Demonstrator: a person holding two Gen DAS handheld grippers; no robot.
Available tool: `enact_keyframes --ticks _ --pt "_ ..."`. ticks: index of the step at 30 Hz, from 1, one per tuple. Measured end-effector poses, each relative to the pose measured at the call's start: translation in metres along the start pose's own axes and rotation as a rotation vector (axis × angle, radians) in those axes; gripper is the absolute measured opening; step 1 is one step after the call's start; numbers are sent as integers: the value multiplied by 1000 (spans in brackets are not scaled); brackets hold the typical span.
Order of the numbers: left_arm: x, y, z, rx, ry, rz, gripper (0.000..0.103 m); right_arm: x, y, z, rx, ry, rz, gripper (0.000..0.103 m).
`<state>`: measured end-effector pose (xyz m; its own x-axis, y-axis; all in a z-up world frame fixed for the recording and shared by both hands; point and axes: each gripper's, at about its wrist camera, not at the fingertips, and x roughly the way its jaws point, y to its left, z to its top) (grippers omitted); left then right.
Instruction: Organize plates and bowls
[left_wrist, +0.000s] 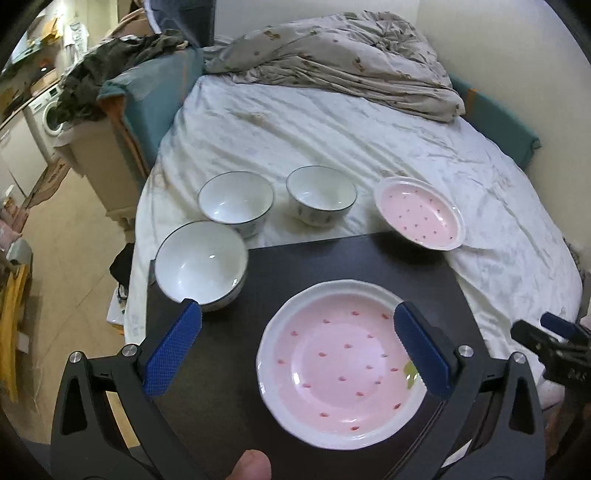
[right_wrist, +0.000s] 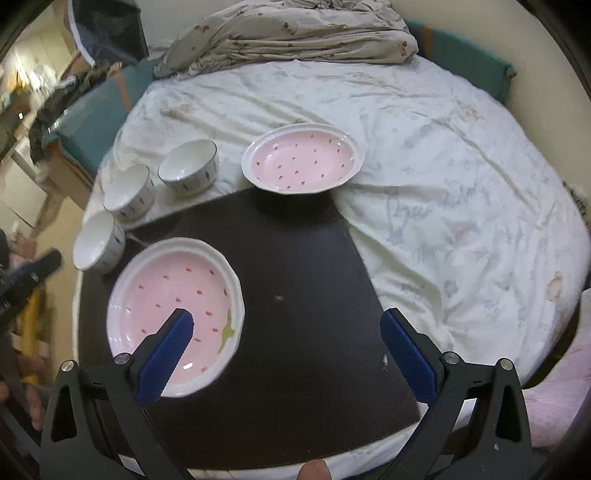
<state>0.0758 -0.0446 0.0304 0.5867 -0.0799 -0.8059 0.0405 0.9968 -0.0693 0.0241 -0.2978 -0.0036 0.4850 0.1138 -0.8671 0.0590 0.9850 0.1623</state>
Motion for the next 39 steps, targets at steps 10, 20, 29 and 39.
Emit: enact_keyframes --ticks 10,20,29,39 --pt "19 -27 47 5 21 52 103 19 -32 59 51 -64 10 103" --pt "62 -55 69 37 75 51 103 60 -66 106 109 -100 67 103" --pt "117 -81 84 28 191 48 103 88 -79 137 169 -81 112 102" --pt "190 -103 97 -52 332 -71 80 133 -119 158 284 15 219 67"
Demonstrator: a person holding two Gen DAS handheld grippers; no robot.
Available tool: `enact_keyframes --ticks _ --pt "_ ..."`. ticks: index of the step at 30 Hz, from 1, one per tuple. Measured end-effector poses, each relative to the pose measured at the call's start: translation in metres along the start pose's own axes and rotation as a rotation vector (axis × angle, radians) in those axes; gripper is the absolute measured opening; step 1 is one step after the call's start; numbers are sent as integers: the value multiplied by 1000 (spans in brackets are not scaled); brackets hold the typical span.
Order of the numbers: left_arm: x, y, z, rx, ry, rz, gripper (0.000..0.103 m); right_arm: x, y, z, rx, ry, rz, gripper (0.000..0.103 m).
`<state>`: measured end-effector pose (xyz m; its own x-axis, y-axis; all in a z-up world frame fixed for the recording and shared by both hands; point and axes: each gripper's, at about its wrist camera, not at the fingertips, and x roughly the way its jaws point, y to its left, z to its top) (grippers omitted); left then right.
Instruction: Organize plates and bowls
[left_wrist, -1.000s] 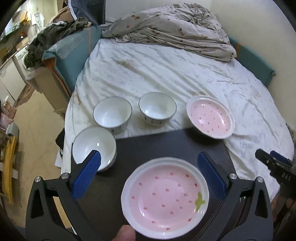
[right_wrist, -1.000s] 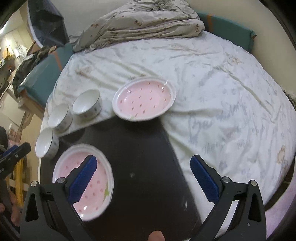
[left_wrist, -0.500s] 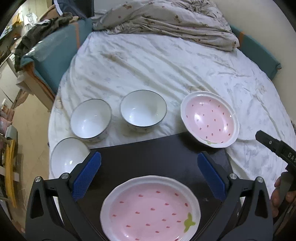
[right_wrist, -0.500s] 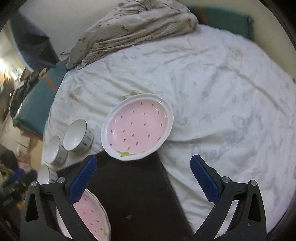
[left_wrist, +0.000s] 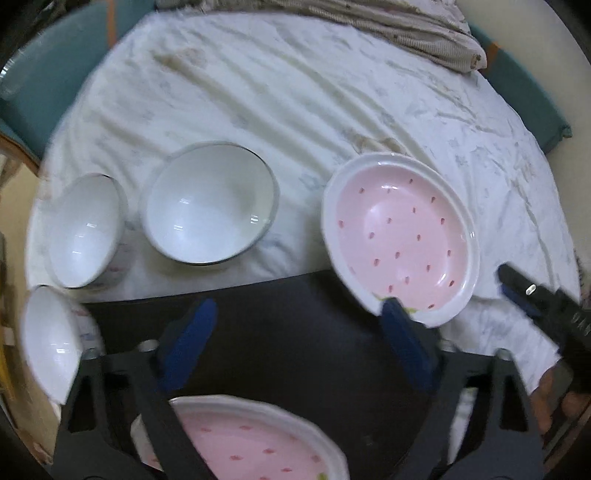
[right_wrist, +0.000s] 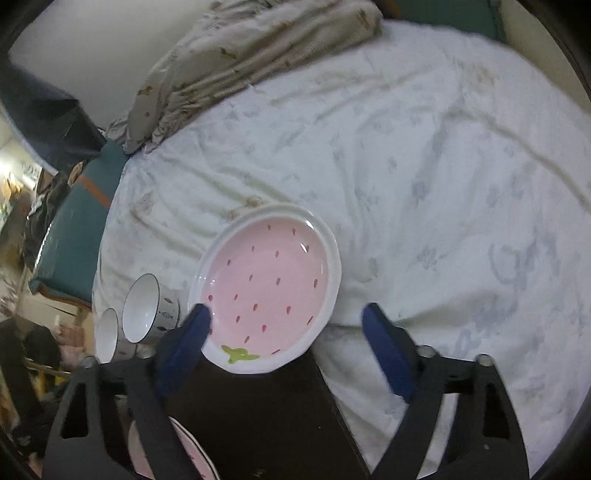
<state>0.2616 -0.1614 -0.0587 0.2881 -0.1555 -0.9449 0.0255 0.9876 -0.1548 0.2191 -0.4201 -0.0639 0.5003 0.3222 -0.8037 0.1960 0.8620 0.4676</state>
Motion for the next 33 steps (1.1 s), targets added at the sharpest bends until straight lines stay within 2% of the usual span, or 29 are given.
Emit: enact_keyframes --ticks 1,3,6,7,9,10,14,16,17,19,21,24,27,33 --pt "8 -1 3 -17 23 -24 76 7 -3 1 10 26 8 62" --pt "21 -4 8 -33 50 -39 75 22 -9 2 34 81 40 50" --pt "39 -8 13 -51 89 -76 69 36 -16 3 52 112 37 49" --pt "44 -9 14 -55 102 -82 63 40 -19 3 64 121 35 48" --pt "57 -12 15 -65 131 -103 56 47 -26 4 96 142 42 39" --pt "60 -12 16 -68 139 -111 51 51 -30 5 114 154 43 38" --pt "70 -18 17 -54 133 -156 44 60 -39 6 136 170 37 30" --pt "78 -22 18 -42 143 -150 42 64 -43 6 141 175 21 27" --pt "82 -23 18 -45 154 -153 33 66 -45 6 144 182 16 26" --pt "85 -23 18 -47 155 -134 24 72 -48 5 147 195 21 20" --pt "85 -24 19 -57 149 -137 23 76 -47 5 138 201 33 11" --pt "83 -22 19 -77 151 -136 21 76 -40 6 83 197 4 12" --pt "77 -20 12 -48 160 -121 20 74 -40 2 80 203 14 12" --pt "65 -18 -12 0 211 -109 19 62 -37 -25 50 250 10 14"
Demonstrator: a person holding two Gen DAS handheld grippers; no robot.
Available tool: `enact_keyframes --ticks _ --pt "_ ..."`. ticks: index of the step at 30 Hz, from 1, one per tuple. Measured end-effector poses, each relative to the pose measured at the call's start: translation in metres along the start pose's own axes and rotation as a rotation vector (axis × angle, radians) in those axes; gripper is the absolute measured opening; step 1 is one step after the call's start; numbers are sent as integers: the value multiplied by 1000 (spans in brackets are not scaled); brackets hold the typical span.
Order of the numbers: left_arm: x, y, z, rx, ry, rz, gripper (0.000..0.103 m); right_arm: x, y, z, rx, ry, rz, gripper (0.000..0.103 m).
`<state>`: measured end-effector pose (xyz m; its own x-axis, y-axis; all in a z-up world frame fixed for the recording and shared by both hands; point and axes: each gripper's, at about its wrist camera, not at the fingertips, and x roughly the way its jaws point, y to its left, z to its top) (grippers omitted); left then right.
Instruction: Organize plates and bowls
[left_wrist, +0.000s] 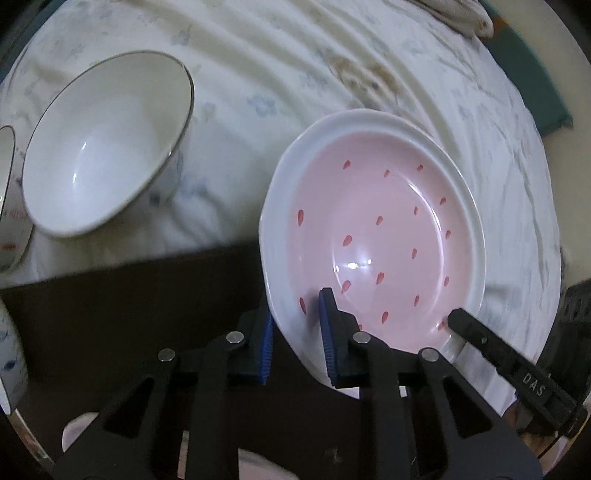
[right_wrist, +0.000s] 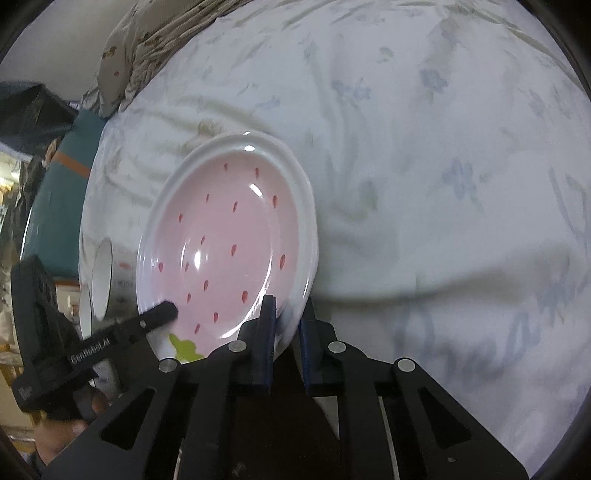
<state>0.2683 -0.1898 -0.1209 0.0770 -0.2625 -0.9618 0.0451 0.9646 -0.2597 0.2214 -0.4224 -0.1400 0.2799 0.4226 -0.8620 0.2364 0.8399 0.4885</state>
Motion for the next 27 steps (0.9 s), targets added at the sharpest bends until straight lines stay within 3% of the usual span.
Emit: enact_keyframes --ticks 5,12,15,27 --pt "-2 -5 -24 51 63 -5 19 -8 -7 -26 -5 41 -19 15" --pt "-9 5 -31 35 53 4 19 -14 -15 -48 35 48 -5 15" --pt "-17 11 -28 29 13 18 19 -14 -15 -48 43 44 14 14" --pt "3 16 8 -30 -2 -22 23 -12 -28 -24 112 -8 51 19"
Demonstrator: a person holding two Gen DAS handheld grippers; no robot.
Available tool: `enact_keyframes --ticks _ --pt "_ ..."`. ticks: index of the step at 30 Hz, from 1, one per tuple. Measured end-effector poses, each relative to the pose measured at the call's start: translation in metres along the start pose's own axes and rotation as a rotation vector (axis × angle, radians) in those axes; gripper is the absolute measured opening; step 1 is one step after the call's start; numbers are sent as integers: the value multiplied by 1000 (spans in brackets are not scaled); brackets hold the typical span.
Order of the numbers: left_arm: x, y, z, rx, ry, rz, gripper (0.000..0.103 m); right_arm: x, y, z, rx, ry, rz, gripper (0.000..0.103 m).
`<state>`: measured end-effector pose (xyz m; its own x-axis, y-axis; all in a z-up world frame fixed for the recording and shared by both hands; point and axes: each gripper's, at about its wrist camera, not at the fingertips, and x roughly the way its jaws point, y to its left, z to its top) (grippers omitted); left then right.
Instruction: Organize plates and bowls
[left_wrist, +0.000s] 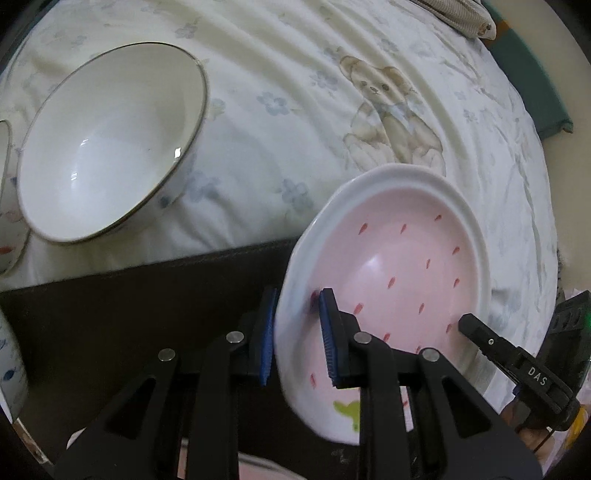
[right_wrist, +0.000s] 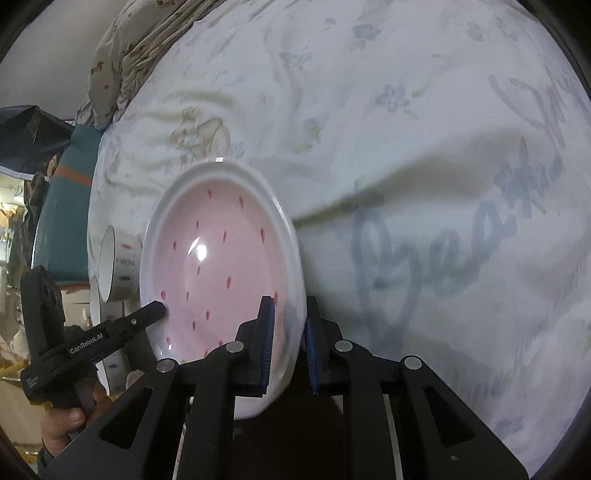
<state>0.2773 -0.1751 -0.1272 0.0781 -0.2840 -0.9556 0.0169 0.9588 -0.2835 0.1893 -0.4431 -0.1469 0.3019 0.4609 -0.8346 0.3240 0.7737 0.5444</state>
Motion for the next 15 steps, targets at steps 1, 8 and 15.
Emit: enact_keyframes --ticks 1,8,15 --pt "1 0 2 -4 -5 -1 24 1 -1 3 2 -3 0 19" --pt "8 -17 11 7 -30 10 26 10 -3 14 6 0 14 18" --pt "6 -23 10 42 -51 37 26 15 9 14 -56 -5 -43 22"
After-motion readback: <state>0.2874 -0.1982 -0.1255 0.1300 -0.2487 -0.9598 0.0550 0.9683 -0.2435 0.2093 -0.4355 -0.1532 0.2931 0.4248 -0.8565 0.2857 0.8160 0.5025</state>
